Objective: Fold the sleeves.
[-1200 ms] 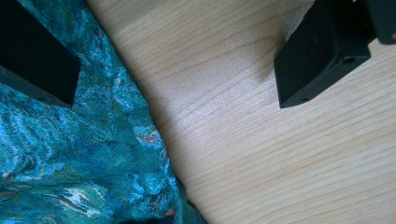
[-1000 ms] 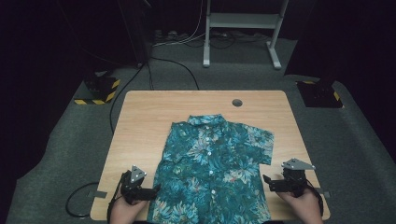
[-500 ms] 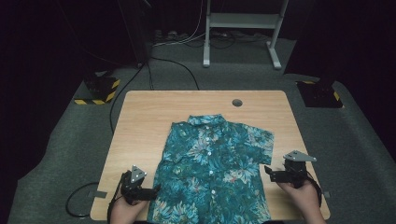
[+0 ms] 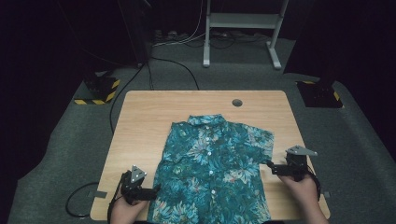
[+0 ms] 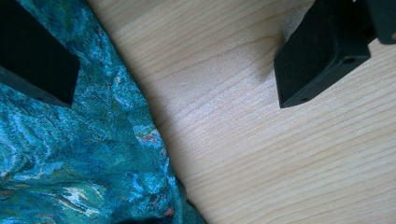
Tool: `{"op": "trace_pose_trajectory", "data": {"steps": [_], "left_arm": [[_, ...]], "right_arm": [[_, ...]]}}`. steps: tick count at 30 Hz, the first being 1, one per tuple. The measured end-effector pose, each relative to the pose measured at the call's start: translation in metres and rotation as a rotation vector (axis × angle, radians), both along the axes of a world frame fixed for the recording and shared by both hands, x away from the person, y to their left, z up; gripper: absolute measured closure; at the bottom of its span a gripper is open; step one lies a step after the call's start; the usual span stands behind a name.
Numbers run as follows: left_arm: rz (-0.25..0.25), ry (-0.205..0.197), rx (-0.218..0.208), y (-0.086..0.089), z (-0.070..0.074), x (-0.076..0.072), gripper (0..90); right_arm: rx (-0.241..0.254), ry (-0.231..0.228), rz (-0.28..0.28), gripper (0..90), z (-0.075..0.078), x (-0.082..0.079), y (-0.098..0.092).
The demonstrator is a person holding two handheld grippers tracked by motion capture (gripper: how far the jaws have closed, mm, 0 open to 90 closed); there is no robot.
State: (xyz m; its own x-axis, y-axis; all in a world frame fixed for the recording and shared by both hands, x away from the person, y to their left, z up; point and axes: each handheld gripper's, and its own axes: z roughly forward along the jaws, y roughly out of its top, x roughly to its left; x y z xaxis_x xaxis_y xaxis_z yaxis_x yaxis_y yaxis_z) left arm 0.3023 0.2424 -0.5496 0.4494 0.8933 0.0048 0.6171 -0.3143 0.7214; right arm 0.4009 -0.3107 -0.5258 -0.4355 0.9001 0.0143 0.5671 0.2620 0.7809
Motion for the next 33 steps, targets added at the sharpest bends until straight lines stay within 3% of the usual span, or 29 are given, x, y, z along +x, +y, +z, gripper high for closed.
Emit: {"op": "trace_pose_trajectory", "data": {"steps": [17, 33], "left_arm": [[0.000, 0.001, -0.001, 0.000, 0.000, 0.000, 0.6], [0.000, 0.001, -0.004, 0.000, 0.000, 0.000, 0.7]], "right_arm": [[-0.019, 0.001, -0.023, 2.3, -0.007, 0.039, -0.003], [-0.012, -0.014, -0.026, 6.6, -0.005, 0.059, -0.004]]}}
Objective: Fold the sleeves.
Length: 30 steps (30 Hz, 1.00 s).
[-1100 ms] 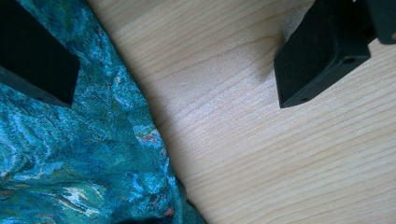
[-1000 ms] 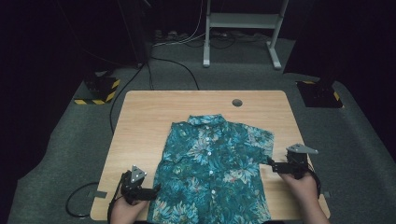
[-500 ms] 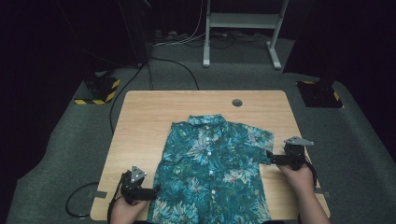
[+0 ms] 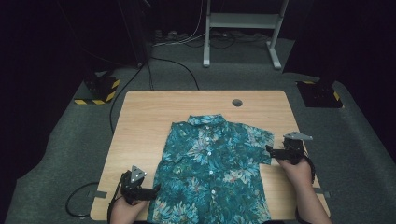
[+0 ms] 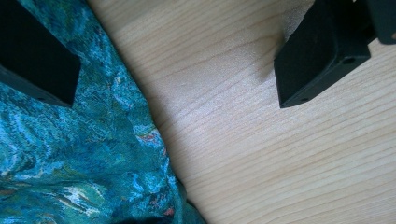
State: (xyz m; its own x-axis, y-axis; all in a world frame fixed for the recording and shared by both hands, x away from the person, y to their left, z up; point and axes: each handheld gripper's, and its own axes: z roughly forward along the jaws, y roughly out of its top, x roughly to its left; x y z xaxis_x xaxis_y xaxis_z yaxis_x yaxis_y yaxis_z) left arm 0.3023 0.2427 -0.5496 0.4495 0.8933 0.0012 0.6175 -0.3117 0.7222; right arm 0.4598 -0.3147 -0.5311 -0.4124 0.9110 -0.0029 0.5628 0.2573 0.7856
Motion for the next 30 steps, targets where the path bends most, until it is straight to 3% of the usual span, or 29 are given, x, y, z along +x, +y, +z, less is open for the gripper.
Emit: {"op": "trace_pose_trajectory", "data": {"steps": [21, 30], "left_arm": [[0.001, 0.000, 0.001, 0.000, 0.000, 0.000, 0.7], [0.001, 0.000, 0.002, 0.000, 0.000, 0.000, 0.6]], "right_arm": [[0.009, 0.015, -0.027, 15.4, -0.002, 0.019, 0.003], [0.014, 0.036, -0.060, 32.4, -0.007, 0.031, 0.004]]}}
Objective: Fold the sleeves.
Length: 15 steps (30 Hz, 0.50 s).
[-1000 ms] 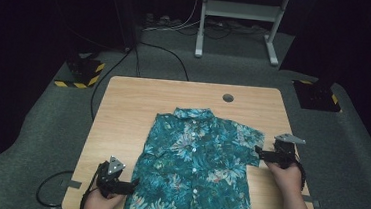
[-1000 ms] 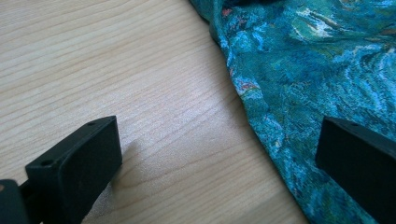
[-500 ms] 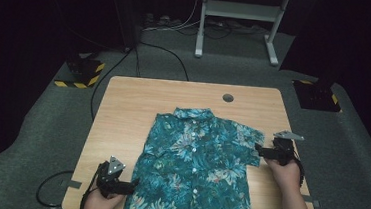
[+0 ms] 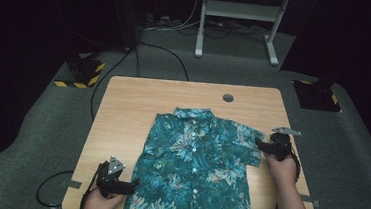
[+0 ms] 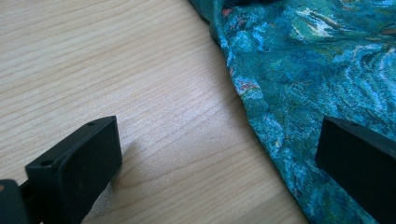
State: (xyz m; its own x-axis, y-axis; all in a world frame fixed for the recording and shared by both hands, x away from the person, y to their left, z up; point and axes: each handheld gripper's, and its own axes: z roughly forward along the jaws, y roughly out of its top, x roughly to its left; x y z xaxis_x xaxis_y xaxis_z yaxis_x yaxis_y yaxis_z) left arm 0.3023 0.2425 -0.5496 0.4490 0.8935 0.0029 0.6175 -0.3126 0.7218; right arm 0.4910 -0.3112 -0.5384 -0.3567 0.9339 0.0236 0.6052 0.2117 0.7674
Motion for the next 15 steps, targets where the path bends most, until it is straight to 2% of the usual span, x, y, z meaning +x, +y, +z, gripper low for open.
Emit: {"op": "trace_pose_trajectory", "data": {"steps": [15], "left_arm": [[0.000, 0.000, -0.001, 0.000, 0.000, 0.000, 0.7]], "right_arm": [[0.011, -0.006, -0.015, 41.3, -0.002, 0.011, -0.001]]}}
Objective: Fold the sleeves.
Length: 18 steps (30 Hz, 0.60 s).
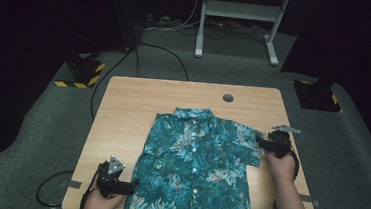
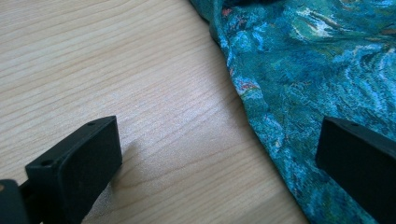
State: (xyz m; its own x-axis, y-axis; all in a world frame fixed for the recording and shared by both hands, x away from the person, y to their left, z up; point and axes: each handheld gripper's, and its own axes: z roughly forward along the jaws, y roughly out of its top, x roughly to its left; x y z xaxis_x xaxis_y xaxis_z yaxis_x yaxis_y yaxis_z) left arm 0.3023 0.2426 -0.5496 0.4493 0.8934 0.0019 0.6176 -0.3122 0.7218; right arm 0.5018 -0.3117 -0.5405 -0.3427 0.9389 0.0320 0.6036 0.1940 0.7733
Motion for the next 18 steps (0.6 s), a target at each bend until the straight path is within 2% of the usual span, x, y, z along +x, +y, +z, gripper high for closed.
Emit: {"op": "trace_pose_trajectory", "data": {"steps": [5, 15, 18], "left_arm": [[0.000, 0.000, 0.002, -0.0002, 0.0000, 0.0000, 0.6], [0.000, 0.000, 0.002, -0.0002, 0.0000, 0.0000, 0.5], [0.000, 0.000, 0.002, -0.0003, 0.0000, 0.0000, 0.5]], "right_arm": [[-0.002, -0.005, -0.007, 50.3, 0.0003, 0.0031, -0.0018], [-0.029, -0.015, -0.008, 54.5, 0.0001, 0.0055, 0.0004], [-0.032, -0.013, -0.027, 57.7, 0.0005, 0.0058, 0.0010]]}}
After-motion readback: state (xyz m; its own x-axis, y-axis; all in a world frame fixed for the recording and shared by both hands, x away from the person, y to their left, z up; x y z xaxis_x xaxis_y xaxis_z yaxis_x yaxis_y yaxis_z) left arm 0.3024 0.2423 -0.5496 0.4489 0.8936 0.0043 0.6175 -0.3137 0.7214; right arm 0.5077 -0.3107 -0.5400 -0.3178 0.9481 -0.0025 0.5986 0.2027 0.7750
